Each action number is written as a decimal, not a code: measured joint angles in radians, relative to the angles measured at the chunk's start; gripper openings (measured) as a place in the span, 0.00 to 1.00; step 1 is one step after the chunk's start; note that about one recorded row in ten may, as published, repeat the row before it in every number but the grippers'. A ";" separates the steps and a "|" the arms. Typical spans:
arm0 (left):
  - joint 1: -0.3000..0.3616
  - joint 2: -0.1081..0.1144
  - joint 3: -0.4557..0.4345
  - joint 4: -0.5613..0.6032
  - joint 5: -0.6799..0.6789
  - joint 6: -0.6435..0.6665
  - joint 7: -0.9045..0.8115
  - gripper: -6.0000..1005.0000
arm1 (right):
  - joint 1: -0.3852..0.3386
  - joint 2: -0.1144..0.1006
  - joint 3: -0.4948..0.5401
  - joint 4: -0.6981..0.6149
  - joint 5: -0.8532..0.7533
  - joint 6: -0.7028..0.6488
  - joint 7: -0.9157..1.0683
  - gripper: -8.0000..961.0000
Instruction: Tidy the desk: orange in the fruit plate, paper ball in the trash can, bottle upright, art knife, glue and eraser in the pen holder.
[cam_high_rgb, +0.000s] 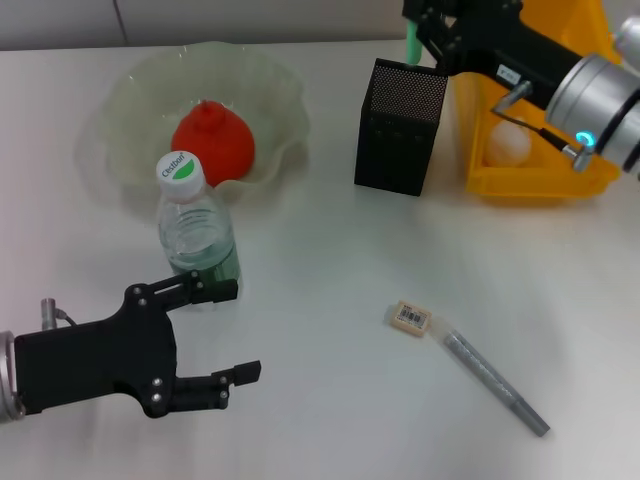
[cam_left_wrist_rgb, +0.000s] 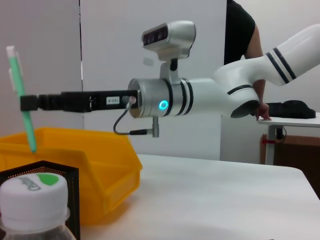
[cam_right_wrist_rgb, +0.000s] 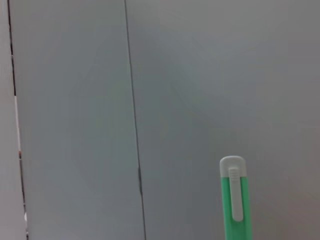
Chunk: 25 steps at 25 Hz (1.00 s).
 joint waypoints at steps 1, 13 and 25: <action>-0.001 0.000 0.000 0.000 0.000 0.000 0.000 0.84 | 0.014 0.001 0.006 0.026 0.000 0.003 -0.005 0.20; -0.002 0.000 -0.005 0.000 0.000 0.006 0.000 0.84 | -0.083 0.001 -0.042 -0.078 -0.025 -0.013 0.084 0.29; -0.002 0.002 -0.004 0.000 0.000 0.008 0.000 0.84 | -0.347 0.006 -0.130 -1.083 -1.157 -0.195 1.415 0.50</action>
